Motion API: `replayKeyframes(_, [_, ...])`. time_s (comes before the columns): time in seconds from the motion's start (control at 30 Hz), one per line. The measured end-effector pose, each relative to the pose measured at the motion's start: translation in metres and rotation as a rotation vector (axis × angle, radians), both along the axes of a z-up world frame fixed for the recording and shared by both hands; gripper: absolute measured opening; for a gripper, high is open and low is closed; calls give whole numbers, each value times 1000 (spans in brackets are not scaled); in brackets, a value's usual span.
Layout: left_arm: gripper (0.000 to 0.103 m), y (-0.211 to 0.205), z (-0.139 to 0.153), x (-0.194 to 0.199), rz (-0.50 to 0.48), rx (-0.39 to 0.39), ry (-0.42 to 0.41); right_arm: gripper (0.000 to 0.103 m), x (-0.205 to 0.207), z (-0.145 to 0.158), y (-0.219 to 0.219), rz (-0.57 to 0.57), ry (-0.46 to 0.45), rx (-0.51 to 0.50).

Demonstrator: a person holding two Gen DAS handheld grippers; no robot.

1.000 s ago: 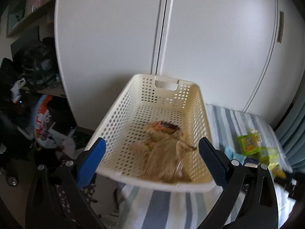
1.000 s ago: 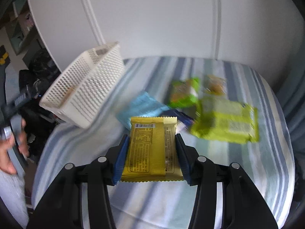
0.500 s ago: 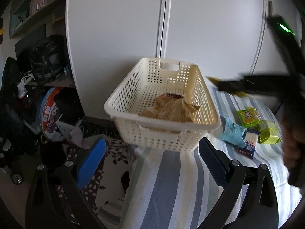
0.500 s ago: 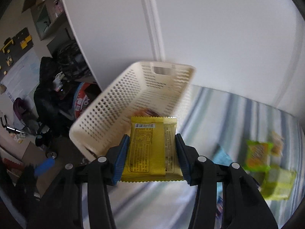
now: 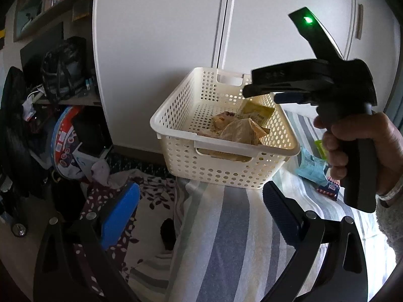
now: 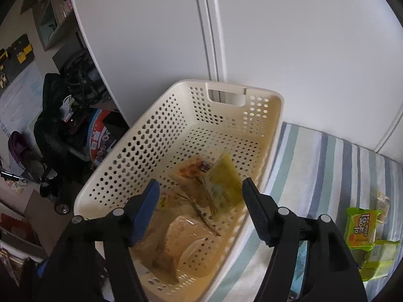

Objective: Organize snacks
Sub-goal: 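Move both tools back toward the remaining snacks on the table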

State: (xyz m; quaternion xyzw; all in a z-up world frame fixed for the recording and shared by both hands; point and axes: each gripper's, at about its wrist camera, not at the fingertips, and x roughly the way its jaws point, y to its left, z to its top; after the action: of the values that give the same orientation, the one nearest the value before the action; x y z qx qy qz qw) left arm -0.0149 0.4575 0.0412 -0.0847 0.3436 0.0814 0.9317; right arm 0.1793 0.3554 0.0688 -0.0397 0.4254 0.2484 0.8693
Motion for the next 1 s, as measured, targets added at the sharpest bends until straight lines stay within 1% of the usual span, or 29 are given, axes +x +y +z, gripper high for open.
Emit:
replayKeyframes(0.17, [99,-3,3,2,-4,-1,-6,68,-4,-3,-14,-23,-4,-5])
replayKeyframes(0.3, [100,-13,4,4,-18,29,-8,68,-3,-4,-26,-41,3,9])
replayKeyframes(0.53, [100,-24,8,7,-38,40,-8,68,-9,3,-45,-58,-8,16])
replayKeyframes(0.73, [100,-37,12,8,-64,32,-19,68,-13,4,-80,-99,-2,4])
replayKeyframes(1.0, [100,-67,20,11,-128,38,-40,68,-26,0,-148,-200,25,0])
